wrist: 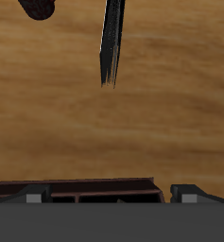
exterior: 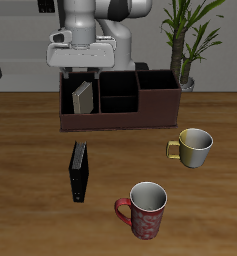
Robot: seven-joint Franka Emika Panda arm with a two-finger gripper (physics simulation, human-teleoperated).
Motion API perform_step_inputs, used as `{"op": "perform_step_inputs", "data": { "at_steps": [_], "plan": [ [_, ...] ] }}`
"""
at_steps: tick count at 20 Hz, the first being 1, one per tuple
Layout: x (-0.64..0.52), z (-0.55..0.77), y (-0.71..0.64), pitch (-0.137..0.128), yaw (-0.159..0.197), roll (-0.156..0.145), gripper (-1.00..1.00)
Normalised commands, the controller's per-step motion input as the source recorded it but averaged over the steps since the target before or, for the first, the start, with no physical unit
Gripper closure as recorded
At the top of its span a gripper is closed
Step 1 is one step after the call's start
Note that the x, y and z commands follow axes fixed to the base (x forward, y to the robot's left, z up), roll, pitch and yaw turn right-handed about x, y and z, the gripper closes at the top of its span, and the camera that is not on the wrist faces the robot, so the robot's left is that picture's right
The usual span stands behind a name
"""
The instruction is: Place the yellow book into the back desk caddy's left compartment and place the black book into the back desk caddy's right compartment
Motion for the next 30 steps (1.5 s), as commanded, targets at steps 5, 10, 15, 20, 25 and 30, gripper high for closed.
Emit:
{"op": "perform_step_inputs", "data": {
  "at_steps": [5,10,15,20,25,30],
  "plan": [
    [0.46,0.29,0.07,0.021,0.091,-0.048,-1.00],
    [0.55,0.29,-0.19,0.054,0.047,-0.032,-1.00],
    [0.54,0.16,-0.28,0.050,0.071,-0.021,-1.00],
    [0.30,0.06,-0.19,-0.010,0.005,-0.026,-1.00],
    [0.40,-0.01,-0.06,-0.006,0.054,0.052,-1.00],
    [0.24,-0.03,0.08,-0.003,0.004,0.146,-1.00]
  ]
}}
